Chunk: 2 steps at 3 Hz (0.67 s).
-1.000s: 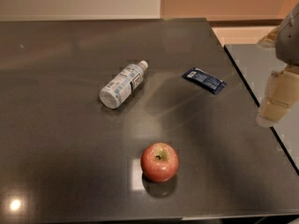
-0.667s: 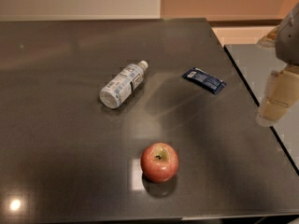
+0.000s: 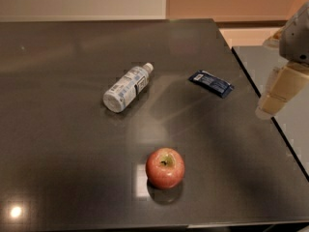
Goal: Move rxbar blueberry near apple
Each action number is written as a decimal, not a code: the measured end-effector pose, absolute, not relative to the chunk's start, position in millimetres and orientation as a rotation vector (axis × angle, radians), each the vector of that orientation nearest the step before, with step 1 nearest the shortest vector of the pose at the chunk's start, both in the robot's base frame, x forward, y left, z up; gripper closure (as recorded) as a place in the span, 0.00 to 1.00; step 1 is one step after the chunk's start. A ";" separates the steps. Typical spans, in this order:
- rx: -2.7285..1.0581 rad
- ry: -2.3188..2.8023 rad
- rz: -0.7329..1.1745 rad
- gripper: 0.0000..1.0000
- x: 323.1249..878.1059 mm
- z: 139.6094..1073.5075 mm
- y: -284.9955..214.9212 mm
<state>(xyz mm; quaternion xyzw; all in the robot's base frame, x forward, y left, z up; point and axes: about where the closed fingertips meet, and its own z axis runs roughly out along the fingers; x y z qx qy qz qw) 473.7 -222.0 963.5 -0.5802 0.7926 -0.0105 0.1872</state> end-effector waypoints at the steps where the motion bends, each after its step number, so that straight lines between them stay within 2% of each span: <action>1: -1.589 2.237 0.006 0.00 489.5 956.6 -225.3; 2: -1.428 2.271 0.125 0.00 548.0 930.3 -225.4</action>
Offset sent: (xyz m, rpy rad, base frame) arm 0.1417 0.0284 -0.0691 0.2963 0.0511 -0.1941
